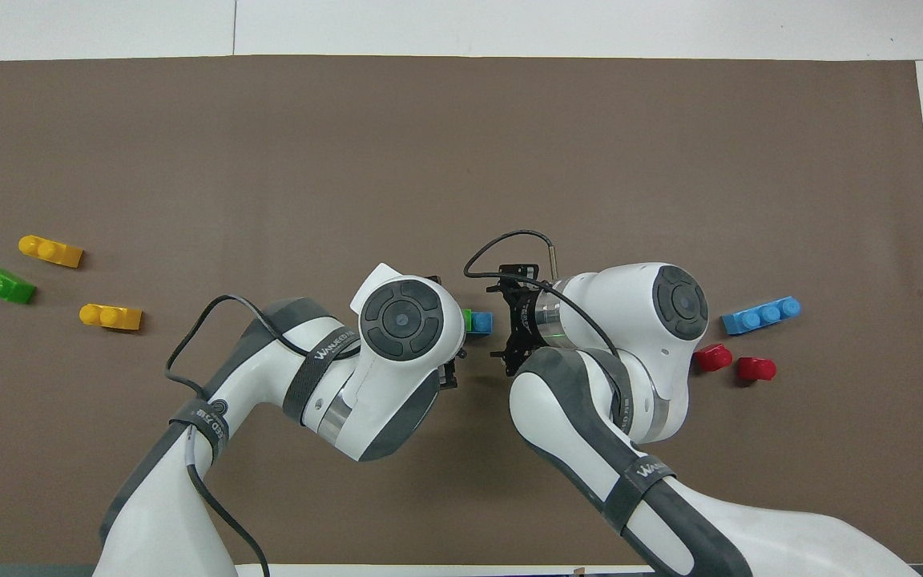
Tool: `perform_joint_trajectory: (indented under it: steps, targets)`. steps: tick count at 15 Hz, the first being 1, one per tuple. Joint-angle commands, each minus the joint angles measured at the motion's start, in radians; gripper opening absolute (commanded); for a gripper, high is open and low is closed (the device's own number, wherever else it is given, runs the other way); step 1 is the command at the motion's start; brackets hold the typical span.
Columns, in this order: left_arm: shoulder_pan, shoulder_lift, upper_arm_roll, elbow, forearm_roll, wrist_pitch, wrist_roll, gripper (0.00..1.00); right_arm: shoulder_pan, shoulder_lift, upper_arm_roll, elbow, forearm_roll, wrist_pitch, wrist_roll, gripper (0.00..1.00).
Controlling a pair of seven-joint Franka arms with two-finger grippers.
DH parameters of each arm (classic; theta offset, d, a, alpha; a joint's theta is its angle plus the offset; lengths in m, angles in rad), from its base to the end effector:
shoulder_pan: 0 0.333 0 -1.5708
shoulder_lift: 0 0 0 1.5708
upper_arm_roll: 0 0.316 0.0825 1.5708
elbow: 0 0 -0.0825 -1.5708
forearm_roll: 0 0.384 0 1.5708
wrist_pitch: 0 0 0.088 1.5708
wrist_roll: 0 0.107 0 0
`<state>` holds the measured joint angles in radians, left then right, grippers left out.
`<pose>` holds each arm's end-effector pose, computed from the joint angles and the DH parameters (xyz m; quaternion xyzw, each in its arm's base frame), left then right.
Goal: Remove green block with left arm and hold with right
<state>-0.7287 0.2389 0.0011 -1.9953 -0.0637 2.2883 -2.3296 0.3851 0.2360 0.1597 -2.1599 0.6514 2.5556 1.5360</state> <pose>0.4486 -0.4015 0.3470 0.6808 0.7315 -0.0233 0.0280 0.4987 0.2905 0.3026 -0.7057 0.6711 0.1490 0.1717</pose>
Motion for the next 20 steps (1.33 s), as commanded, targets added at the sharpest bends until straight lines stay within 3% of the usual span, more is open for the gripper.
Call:
perform_joint_trajectory:
  steps: [1, 9, 15, 17, 20]
  targets:
    - [-0.017, 0.01, 0.013, 0.006, 0.024, 0.014, -0.016, 1.0, 0.001, 0.016, 0.0, 0.003, 0.034, 0.041, -0.033, 0.99]
    - [-0.017, 0.008, 0.011, 0.006, 0.035, 0.014, -0.017, 1.0, 0.011, 0.023, -0.002, 0.002, 0.039, 0.046, -0.033, 0.82]
    - [-0.017, 0.014, 0.013, 0.006, 0.038, 0.017, -0.024, 1.0, 0.011, 0.022, -0.002, -0.003, 0.06, 0.046, -0.034, 0.26]
    - [-0.017, 0.014, 0.011, 0.006, 0.039, 0.025, -0.024, 1.0, 0.012, 0.022, -0.002, -0.003, 0.06, 0.046, -0.034, 0.0]
    - [-0.017, 0.016, 0.011, 0.004, 0.039, 0.028, -0.024, 1.0, 0.014, 0.022, -0.002, -0.003, 0.06, 0.052, -0.034, 0.0]
